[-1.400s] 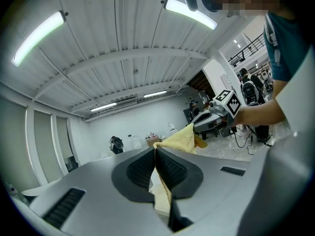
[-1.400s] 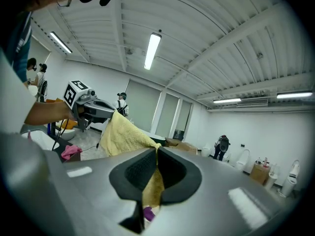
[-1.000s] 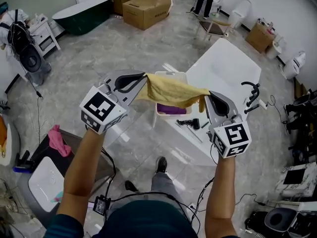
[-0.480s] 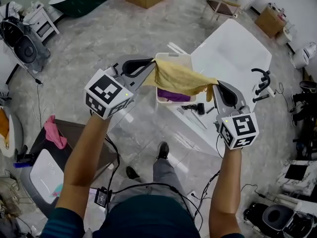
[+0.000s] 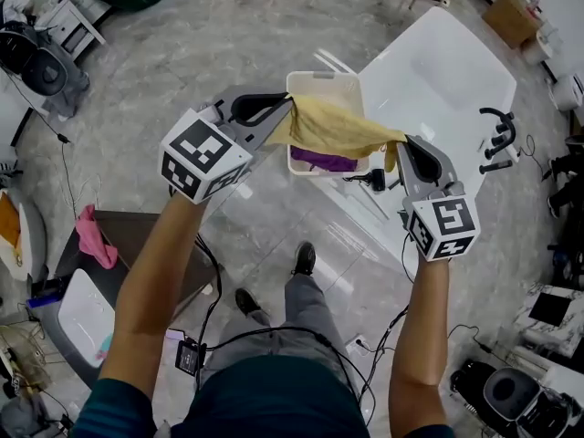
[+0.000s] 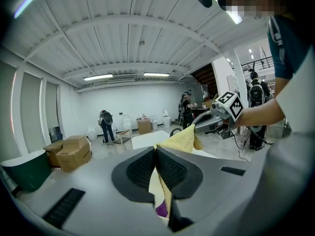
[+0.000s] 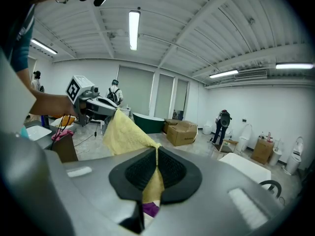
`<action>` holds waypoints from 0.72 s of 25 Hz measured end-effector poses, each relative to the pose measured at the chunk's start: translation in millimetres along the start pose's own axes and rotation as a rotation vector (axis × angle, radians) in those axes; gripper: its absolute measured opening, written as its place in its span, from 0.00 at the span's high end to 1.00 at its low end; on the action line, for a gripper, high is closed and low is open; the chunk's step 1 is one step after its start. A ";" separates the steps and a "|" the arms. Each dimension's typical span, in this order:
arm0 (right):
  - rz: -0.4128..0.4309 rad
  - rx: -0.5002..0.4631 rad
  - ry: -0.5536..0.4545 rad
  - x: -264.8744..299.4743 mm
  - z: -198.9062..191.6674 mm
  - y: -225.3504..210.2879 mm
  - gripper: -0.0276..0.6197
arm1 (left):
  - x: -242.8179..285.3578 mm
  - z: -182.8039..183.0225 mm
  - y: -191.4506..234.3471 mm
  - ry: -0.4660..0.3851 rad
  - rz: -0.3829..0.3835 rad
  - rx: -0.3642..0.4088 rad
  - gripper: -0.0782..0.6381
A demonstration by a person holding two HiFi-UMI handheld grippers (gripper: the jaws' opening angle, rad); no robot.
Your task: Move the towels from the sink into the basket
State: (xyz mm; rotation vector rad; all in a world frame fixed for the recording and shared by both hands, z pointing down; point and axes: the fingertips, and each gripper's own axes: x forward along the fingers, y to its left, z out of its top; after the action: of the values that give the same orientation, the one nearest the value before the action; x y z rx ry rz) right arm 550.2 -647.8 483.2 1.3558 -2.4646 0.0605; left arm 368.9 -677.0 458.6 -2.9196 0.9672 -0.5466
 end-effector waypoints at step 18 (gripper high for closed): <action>0.017 0.080 0.094 71.1 -121.1 -38.9 0.92 | 97.0 -112.3 9.0 0.123 -0.042 -0.092 0.87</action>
State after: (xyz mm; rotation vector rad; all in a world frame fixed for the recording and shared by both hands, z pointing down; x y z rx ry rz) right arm 579.0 -703.8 614.6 1.3322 -2.4193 0.2235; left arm 398.9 -730.4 594.1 -3.0248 0.9704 -0.7104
